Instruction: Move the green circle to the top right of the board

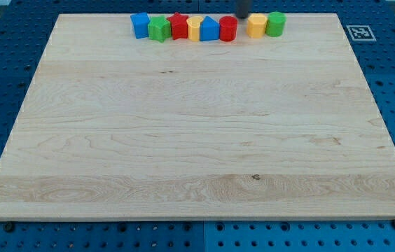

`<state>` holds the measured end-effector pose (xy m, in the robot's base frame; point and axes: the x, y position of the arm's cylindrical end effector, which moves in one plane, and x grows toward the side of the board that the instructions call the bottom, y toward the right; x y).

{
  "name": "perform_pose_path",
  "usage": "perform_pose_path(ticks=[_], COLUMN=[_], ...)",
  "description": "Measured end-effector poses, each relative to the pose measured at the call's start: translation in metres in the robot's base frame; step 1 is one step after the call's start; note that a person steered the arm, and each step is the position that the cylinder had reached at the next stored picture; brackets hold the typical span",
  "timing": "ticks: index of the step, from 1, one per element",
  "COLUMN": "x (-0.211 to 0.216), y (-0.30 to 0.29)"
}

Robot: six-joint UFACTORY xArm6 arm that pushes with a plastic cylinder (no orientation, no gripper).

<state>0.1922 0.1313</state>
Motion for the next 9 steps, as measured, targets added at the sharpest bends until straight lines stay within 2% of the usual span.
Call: perform_pose_path(ticks=[1,2,5,7,9], x=[0.0,-0.001,0.003,0.04,0.044], y=[0.062,0.074,-0.02,-0.01,-0.027])
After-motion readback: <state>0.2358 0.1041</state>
